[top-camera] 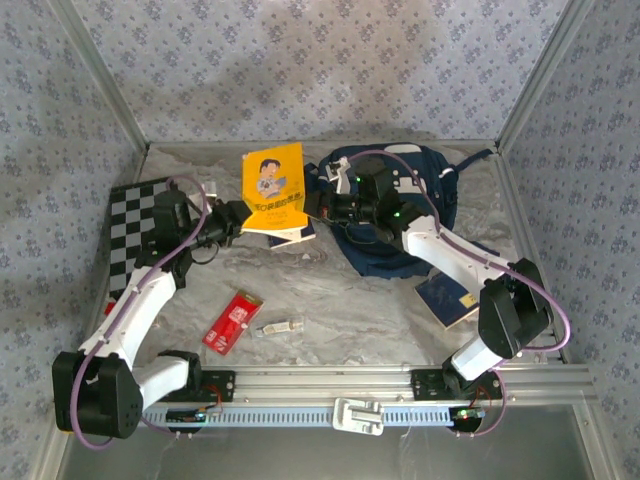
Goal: Pack the student bag
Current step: Pass the book.
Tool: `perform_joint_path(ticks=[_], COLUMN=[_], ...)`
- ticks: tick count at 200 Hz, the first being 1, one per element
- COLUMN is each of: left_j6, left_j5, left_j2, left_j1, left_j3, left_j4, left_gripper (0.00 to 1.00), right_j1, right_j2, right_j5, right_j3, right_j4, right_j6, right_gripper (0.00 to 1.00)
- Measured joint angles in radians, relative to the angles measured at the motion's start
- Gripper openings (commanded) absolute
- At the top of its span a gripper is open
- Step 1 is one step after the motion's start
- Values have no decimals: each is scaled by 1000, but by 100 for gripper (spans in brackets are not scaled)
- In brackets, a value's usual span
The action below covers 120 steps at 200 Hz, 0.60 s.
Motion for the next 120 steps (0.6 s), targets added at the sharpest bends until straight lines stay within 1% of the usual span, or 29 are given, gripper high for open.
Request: perform_joint_path(ticks=[11, 21, 30, 41, 54, 70, 85, 108, 120], left_j6=[-6, -9, -17, -28, -40, -54, -64, -69, -69], left_j5=[-2, -2, -3, -2, -1, -2, -6, -21, -32], left_j2=[0, 0, 1, 1, 3, 4, 9, 24, 34], left_j1=[-4, -8, -11, -18, -29, -45, -66, -107, -125], left_j3=[0, 0, 0, 0, 0, 3, 10, 30, 43], left_j4=[2, 6, 13, 25, 45, 59, 74, 107, 121], left_gripper=[1, 0, 0, 0, 0, 0, 0, 0, 0], right_j1=[-2, -2, -2, -2, -4, -8, -15, -23, -24], right_j2=[0, 0, -1, -7, -18, -31, -37, -37, -37], right_j5=[3, 6, 10, 17, 18, 17, 13, -11, -25], right_j3=[-4, -6, -14, -34, -70, -111, -138, -168, -174], right_j4=[-3, -10, -7, -13, -16, -14, -1, 66, 114], right_j6=[-3, -11, -20, -15, -8, 7, 33, 97, 130], right_gripper=[20, 32, 48, 65, 76, 85, 91, 97, 97])
